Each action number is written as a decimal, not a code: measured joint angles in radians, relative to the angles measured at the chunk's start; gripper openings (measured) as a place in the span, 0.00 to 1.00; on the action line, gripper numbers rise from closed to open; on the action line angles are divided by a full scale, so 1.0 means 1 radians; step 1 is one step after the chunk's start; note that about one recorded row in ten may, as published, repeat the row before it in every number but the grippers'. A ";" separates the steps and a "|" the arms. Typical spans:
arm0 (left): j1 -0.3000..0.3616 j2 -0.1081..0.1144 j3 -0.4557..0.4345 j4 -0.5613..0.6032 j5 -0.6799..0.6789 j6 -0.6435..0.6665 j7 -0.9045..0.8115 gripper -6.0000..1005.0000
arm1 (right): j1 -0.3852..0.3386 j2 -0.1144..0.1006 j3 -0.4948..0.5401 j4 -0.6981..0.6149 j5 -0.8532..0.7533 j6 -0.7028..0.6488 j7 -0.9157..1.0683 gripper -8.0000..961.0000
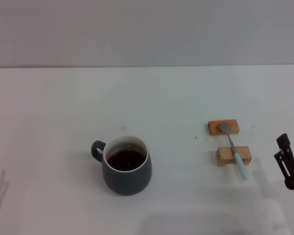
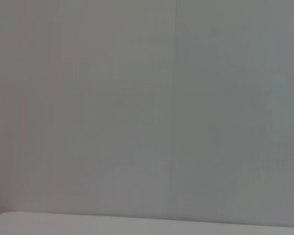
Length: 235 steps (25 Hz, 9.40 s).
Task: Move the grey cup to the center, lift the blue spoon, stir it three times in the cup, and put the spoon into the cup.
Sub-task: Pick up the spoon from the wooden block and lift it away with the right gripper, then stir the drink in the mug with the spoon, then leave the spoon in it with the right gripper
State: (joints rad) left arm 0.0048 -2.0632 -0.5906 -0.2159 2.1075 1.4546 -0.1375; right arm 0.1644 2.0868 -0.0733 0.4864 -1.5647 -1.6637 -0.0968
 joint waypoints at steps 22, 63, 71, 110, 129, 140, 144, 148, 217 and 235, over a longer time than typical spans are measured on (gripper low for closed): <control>0.010 0.001 0.010 0.014 0.006 0.024 -0.005 0.86 | -0.017 0.000 -0.044 0.022 0.005 0.150 0.003 0.80; 0.020 0.001 0.011 0.025 0.011 0.024 -0.007 0.86 | 0.047 0.002 -0.032 0.025 0.002 0.337 0.003 0.80; 0.020 0.001 0.011 0.032 0.011 0.023 -0.009 0.86 | 0.047 0.002 -0.032 0.023 0.005 0.337 0.003 0.80; 0.023 0.001 0.011 0.035 0.009 0.022 -0.017 0.86 | 0.046 0.000 -0.032 0.026 0.009 0.332 0.003 0.79; 0.023 0.003 0.011 0.036 0.011 0.024 -0.017 0.86 | 0.053 -0.005 -0.042 0.020 0.001 0.338 0.043 0.62; 0.023 0.003 0.011 0.036 0.011 0.024 -0.017 0.86 | 0.070 -0.005 -0.042 0.019 0.001 0.382 0.043 0.56; 0.023 0.003 0.011 0.041 0.010 0.024 -0.017 0.86 | 0.071 -0.005 -0.041 0.021 0.002 0.382 0.043 0.54; 0.023 0.003 0.011 0.045 0.010 0.024 -0.017 0.86 | 0.072 -0.005 -0.041 0.022 0.002 0.384 0.043 0.52; 0.013 0.001 0.011 0.060 0.008 0.021 -0.019 0.86 | 0.332 -0.238 0.226 0.551 -0.090 0.730 -0.234 0.18; 0.015 0.000 0.004 0.062 0.004 -0.007 -0.019 0.86 | -0.165 -0.011 1.117 1.171 -0.353 1.784 -1.007 0.18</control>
State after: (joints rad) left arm 0.0198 -2.0632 -0.5871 -0.1536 2.1119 1.4474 -0.1565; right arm -0.0005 2.0759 1.0433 1.6572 -1.9179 0.1200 -1.1036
